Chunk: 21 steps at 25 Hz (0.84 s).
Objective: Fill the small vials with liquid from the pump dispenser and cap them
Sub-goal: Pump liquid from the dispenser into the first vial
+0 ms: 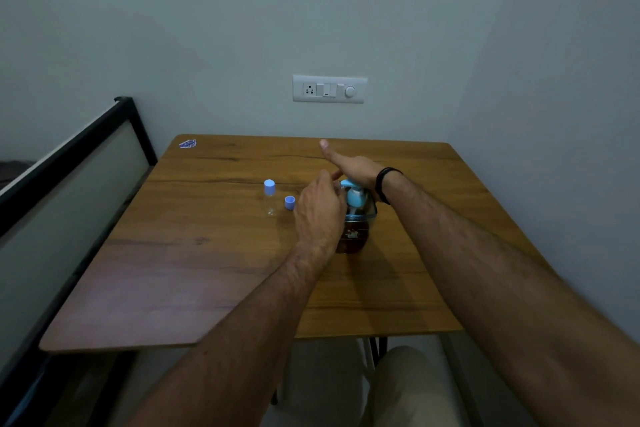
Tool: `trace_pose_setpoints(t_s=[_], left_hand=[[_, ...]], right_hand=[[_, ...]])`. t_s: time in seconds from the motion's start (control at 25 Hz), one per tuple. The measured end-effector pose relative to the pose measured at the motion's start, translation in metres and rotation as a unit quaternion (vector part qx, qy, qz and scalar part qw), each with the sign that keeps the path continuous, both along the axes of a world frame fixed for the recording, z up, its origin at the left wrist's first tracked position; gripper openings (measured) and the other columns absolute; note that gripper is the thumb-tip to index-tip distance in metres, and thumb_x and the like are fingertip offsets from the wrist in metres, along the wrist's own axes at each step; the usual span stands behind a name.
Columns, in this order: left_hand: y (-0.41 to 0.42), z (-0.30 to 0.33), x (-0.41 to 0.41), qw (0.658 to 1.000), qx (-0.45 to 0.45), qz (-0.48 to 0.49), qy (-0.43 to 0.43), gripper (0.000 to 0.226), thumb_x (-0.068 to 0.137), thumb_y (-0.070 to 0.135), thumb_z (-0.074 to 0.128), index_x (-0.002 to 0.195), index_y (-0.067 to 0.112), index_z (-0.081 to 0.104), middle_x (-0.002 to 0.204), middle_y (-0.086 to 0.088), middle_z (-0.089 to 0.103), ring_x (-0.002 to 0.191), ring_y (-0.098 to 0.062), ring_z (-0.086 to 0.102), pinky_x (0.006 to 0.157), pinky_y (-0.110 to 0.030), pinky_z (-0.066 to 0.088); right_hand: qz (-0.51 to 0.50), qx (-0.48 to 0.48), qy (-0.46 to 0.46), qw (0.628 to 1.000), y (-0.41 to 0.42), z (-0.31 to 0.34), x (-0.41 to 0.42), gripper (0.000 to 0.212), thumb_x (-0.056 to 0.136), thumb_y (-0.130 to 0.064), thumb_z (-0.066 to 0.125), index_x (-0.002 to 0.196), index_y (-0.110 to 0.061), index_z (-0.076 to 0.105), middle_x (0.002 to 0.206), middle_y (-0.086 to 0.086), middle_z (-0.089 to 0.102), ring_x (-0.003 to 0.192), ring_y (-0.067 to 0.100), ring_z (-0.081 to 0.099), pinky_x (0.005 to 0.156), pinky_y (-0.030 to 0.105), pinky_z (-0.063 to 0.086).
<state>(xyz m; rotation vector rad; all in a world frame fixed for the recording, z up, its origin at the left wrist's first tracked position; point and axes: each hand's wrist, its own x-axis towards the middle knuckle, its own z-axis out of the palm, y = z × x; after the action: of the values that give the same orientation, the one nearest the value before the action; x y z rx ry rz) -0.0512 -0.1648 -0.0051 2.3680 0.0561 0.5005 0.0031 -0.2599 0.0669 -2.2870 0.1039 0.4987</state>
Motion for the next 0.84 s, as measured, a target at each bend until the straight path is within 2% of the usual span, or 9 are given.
trace_pose_setpoints(t_s=[0.08,0.16,0.36,0.44,0.56,0.64,0.72,0.76,0.84], left_hand=[[0.0,0.001,-0.001,1.0,0.004,0.003,0.001,0.007,0.106,0.024,0.048,0.099,0.02,0.049,0.087,0.008,0.049,0.078,-0.009,0.044,0.059,-0.022,0.026],[0.0,0.002,-0.001,1.0,0.01,0.005,0.003,0.008,0.106,0.024,0.047,0.105,0.017,0.053,0.088,0.008,0.048,0.08,-0.009,0.043,0.064,-0.024,0.027],[-0.001,0.0,0.001,1.0,0.002,0.006,0.003,0.012,0.105,0.024,0.048,0.094,0.02,0.043,0.085,0.007,0.049,0.079,-0.011,0.048,0.06,-0.025,0.026],[0.0,0.0,0.0,1.0,0.003,0.005,0.0,0.008,0.105,0.023,0.048,0.099,0.019,0.048,0.087,0.006,0.05,0.08,-0.013,0.049,0.063,-0.024,0.029],[-0.001,0.0,0.0,1.0,0.004,0.006,-0.002,0.011,0.106,0.024,0.048,0.106,0.015,0.053,0.089,0.006,0.05,0.083,-0.014,0.051,0.068,-0.025,0.032],[-0.001,0.0,0.0,1.0,0.002,0.003,-0.003,0.008,0.106,0.024,0.048,0.102,0.017,0.051,0.087,0.007,0.05,0.08,-0.012,0.049,0.061,-0.023,0.029],[0.0,-0.001,0.0,1.0,0.003,0.004,-0.003,0.011,0.106,0.025,0.048,0.097,0.02,0.045,0.086,0.007,0.051,0.078,-0.009,0.047,0.058,-0.02,0.028],[0.0,-0.001,0.0,1.0,0.005,0.005,-0.003,0.012,0.106,0.026,0.048,0.096,0.021,0.044,0.086,0.007,0.052,0.078,-0.009,0.048,0.06,-0.02,0.029],[0.0,-0.003,0.001,1.0,0.005,0.005,-0.002,0.013,0.106,0.026,0.048,0.095,0.021,0.042,0.086,0.007,0.051,0.077,-0.009,0.047,0.062,-0.021,0.028]], right_hand=[[-0.006,-0.026,-0.048,0.998,0.002,-0.006,0.001,0.082,0.09,-0.082,0.037,0.121,-0.014,0.071,0.124,0.004,0.062,0.099,0.022,0.056,0.084,0.037,0.042],[-0.01,-0.037,-0.069,0.997,0.003,-0.007,0.002,0.074,0.095,-0.076,0.038,0.115,-0.014,0.074,0.13,0.007,0.065,0.096,0.021,0.057,0.083,0.036,0.043],[-0.006,0.007,0.001,1.0,-0.002,0.001,-0.002,0.098,0.08,-0.092,0.033,0.129,-0.015,0.067,0.118,0.001,0.053,0.1,0.021,0.053,0.083,0.04,0.04],[-0.008,-0.01,-0.039,0.999,0.0,-0.005,0.0,0.089,0.086,-0.087,0.035,0.124,-0.014,0.07,0.127,0.002,0.059,0.1,0.02,0.053,0.084,0.038,0.039],[-0.011,-0.032,-0.081,0.996,0.001,-0.011,0.004,0.07,0.097,-0.071,0.039,0.11,-0.012,0.076,0.126,0.008,0.068,0.083,0.015,0.057,0.078,0.034,0.042],[-0.005,-0.023,-0.057,0.998,0.0,-0.006,0.002,0.077,0.094,-0.077,0.038,0.115,-0.013,0.074,0.122,0.002,0.065,0.091,0.018,0.058,0.082,0.035,0.042],[-0.005,-0.001,-0.019,1.0,-0.001,0.0,-0.002,0.09,0.086,-0.087,0.034,0.125,-0.014,0.07,0.116,-0.001,0.054,0.102,0.021,0.053,0.086,0.038,0.039],[-0.005,0.005,-0.014,1.0,-0.001,-0.001,-0.003,0.093,0.085,-0.088,0.033,0.127,-0.013,0.068,0.115,-0.002,0.05,0.103,0.02,0.05,0.087,0.038,0.038],[-0.011,-0.002,-0.038,0.999,0.0,-0.007,0.001,0.087,0.088,-0.085,0.034,0.123,-0.014,0.071,0.119,-0.004,0.057,0.097,0.018,0.053,0.086,0.037,0.038]])
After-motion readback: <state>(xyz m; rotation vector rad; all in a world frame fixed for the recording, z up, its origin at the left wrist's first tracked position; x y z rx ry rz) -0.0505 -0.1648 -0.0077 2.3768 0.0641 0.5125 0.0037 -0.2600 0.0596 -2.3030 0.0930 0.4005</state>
